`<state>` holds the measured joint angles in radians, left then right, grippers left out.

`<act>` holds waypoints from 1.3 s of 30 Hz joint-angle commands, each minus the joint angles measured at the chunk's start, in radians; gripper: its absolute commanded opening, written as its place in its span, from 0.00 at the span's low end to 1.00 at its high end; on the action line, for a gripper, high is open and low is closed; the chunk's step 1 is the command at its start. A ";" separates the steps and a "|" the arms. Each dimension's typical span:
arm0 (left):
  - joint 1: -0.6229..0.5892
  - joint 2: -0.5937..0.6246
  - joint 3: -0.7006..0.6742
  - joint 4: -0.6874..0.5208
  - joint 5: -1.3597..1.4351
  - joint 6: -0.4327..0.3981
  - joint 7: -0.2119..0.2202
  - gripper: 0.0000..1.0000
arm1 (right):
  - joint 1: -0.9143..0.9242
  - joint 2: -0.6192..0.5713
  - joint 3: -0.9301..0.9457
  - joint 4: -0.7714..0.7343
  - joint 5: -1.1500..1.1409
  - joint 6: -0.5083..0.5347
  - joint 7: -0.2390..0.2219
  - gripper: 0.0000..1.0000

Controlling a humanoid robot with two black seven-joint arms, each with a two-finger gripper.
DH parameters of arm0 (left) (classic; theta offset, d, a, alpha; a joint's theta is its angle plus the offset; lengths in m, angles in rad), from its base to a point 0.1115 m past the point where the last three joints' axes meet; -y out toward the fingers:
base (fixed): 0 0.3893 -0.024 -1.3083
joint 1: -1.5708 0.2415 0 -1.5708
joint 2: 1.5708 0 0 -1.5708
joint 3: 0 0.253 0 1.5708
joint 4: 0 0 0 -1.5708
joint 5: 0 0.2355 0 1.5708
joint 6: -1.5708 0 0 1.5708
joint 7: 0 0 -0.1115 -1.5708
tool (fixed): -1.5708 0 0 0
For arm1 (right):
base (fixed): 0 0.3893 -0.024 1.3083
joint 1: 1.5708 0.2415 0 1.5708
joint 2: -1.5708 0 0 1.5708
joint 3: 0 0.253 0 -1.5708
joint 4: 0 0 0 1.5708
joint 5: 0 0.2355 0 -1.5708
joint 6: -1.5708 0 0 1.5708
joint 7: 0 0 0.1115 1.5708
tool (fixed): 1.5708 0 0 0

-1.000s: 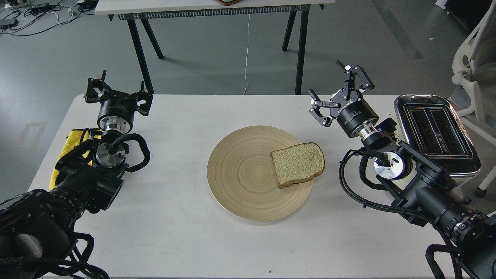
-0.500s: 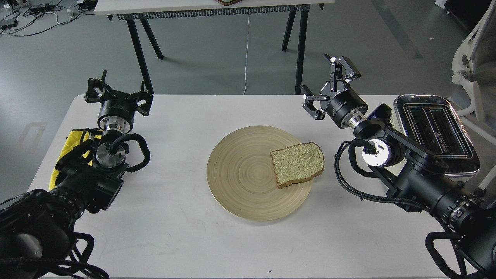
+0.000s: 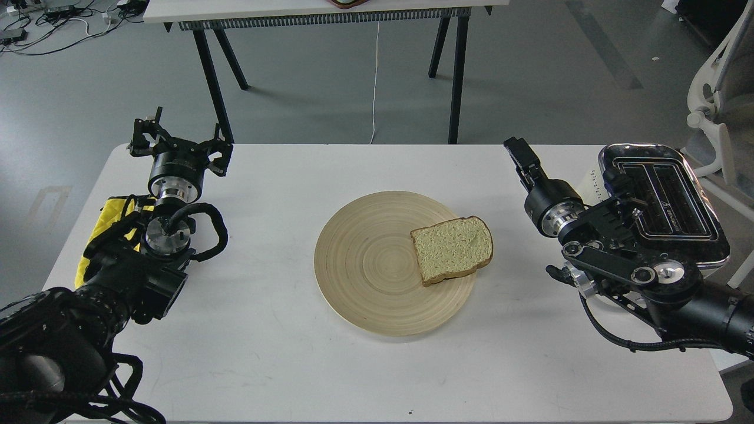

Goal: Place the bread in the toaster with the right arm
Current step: 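Close the right gripper on the edge of the bread slice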

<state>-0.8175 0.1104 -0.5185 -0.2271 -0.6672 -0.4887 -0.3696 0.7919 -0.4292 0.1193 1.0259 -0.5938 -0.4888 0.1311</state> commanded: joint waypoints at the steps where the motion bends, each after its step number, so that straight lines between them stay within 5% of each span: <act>1: 0.000 0.000 0.000 0.000 0.000 0.000 0.000 1.00 | -0.013 -0.006 -0.064 0.000 -0.001 0.000 -0.022 1.00; 23: 0.001 0.000 0.000 0.000 0.000 0.000 0.000 1.00 | -0.074 0.069 -0.121 0.040 -0.001 0.000 -0.002 0.96; 27: 0.000 0.000 0.000 0.000 0.000 0.000 0.000 1.00 | -0.076 0.070 -0.121 0.045 -0.003 0.000 0.002 0.80; 31: 0.000 0.000 0.000 0.000 0.000 0.000 0.000 1.00 | -0.076 0.070 -0.122 0.056 -0.006 0.000 0.016 0.49; 39: 0.000 0.000 0.000 0.000 0.000 0.000 0.000 1.00 | -0.074 0.070 -0.122 0.060 -0.018 0.000 0.041 0.29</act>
<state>-0.8176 0.1105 -0.5185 -0.2270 -0.6672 -0.4887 -0.3697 0.7166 -0.3592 -0.0031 1.0836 -0.6102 -0.4887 0.1677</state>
